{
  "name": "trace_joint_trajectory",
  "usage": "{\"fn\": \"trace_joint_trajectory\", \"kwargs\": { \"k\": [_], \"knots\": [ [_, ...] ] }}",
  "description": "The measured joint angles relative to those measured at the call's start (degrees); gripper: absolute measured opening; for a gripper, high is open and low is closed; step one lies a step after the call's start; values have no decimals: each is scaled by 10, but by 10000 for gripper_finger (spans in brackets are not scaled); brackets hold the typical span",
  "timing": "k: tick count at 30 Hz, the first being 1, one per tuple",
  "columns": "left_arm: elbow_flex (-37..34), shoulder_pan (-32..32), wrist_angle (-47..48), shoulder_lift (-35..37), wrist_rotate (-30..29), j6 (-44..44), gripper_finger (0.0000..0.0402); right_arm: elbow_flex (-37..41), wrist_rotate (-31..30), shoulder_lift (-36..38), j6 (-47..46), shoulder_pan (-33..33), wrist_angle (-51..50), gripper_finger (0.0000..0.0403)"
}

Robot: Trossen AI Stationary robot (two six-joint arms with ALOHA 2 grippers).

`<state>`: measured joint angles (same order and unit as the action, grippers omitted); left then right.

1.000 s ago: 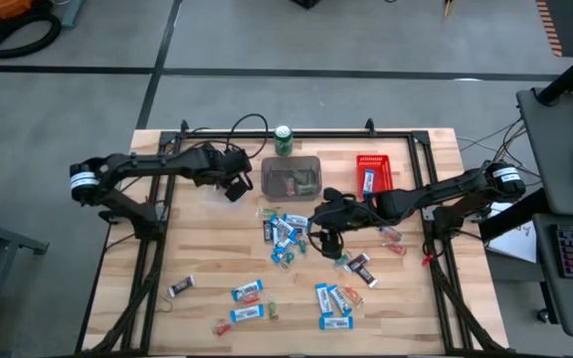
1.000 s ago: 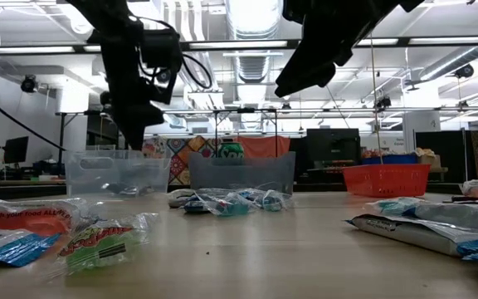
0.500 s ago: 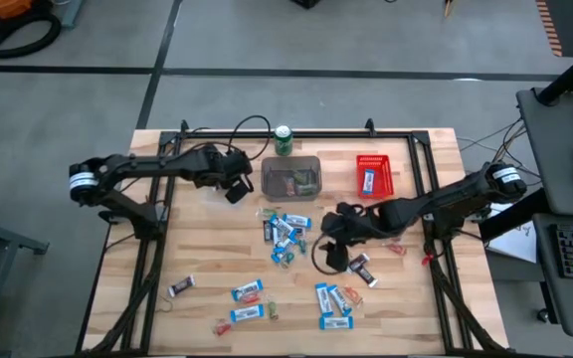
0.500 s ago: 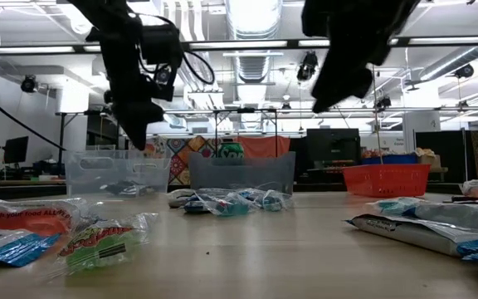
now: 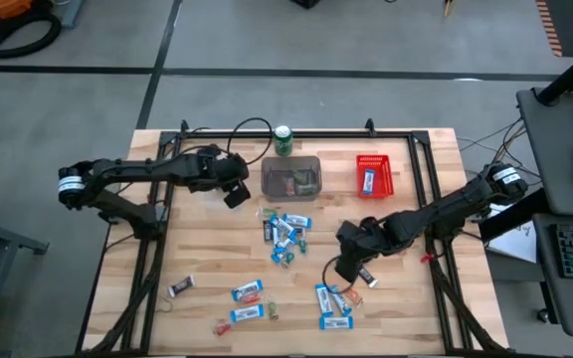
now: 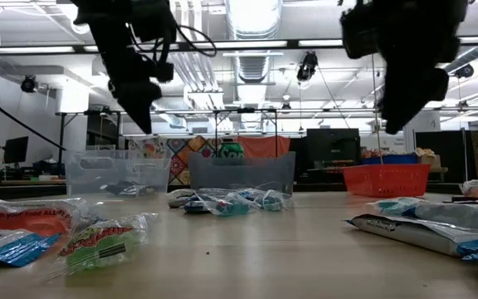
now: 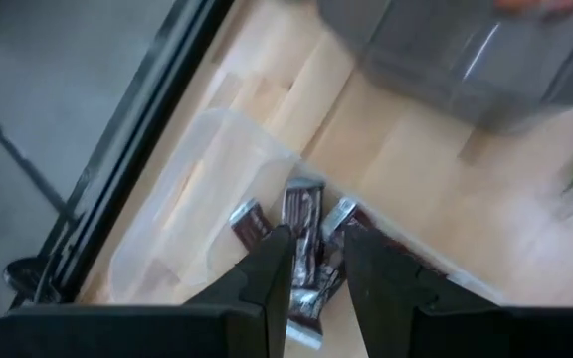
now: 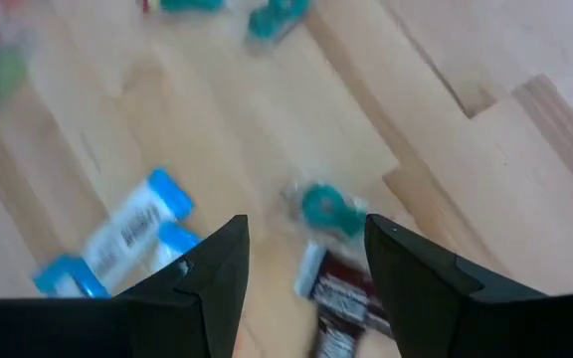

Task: Organize candy in baskets
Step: Put the dark blue gummy into the black bin

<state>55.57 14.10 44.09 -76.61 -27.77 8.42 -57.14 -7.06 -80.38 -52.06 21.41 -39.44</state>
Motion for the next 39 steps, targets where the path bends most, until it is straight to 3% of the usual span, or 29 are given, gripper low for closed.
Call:
{"fn": "trace_joint_trajectory", "kwargs": {
  "k": [5,10,24,39],
  "knots": [
    [0,-30,-50,42,44,-3,80,5,-27,0,134,38,-10,191],
    [0,-80,-118,72,106,-4,80,12,-79,-19,187,58,-11,191],
    [0,-244,-228,84,109,-35,80,14,-93,-102,245,58,14,192],
    [-2,-322,-265,84,108,-28,80,71,-84,-109,286,28,120,191]
  ]
}}
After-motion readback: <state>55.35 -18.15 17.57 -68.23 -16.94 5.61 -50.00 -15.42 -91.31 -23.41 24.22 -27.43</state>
